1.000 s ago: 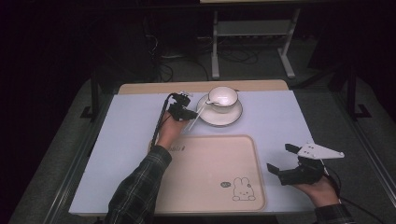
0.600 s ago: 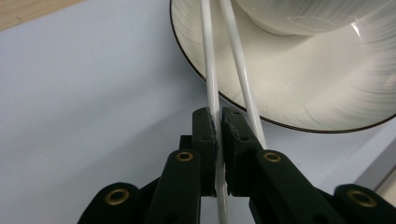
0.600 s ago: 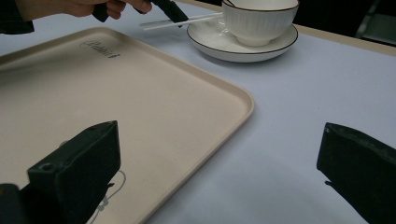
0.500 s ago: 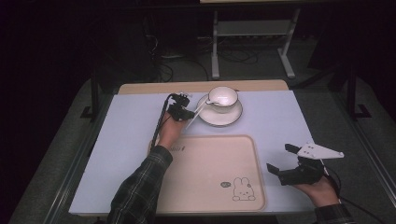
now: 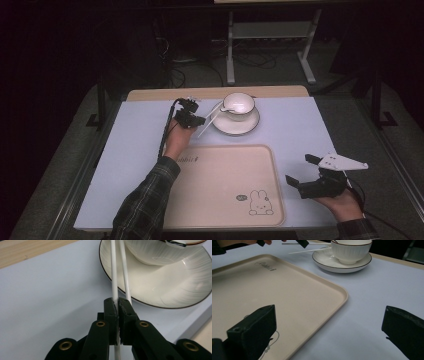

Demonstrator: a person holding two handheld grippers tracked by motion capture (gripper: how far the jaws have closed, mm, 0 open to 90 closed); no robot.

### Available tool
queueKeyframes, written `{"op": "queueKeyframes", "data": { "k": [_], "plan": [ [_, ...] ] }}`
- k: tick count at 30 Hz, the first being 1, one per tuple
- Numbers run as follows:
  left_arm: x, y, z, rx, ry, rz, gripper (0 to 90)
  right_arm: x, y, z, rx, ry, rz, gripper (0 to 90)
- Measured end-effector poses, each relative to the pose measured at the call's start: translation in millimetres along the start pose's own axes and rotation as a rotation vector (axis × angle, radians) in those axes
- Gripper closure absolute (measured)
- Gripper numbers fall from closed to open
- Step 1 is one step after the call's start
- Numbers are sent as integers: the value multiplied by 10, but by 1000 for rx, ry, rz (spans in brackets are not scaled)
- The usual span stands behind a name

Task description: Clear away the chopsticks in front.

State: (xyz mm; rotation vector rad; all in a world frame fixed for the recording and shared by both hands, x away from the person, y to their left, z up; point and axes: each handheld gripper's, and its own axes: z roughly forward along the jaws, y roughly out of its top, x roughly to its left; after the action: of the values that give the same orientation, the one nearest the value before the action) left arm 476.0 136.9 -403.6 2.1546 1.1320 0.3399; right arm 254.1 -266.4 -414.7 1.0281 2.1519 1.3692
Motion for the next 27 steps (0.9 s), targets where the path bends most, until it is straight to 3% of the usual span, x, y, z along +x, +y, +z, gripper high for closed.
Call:
{"op": "queueKeyframes", "data": {
  "k": [13,27],
  "plan": [
    [183,-314,-575,-37,-13,-18,855,-2,-1,6,4,-5,-1,0],
    [122,-832,-1138,-82,-32,-42,856,12,2,20,10,-8,-3,0]
  ]
}}
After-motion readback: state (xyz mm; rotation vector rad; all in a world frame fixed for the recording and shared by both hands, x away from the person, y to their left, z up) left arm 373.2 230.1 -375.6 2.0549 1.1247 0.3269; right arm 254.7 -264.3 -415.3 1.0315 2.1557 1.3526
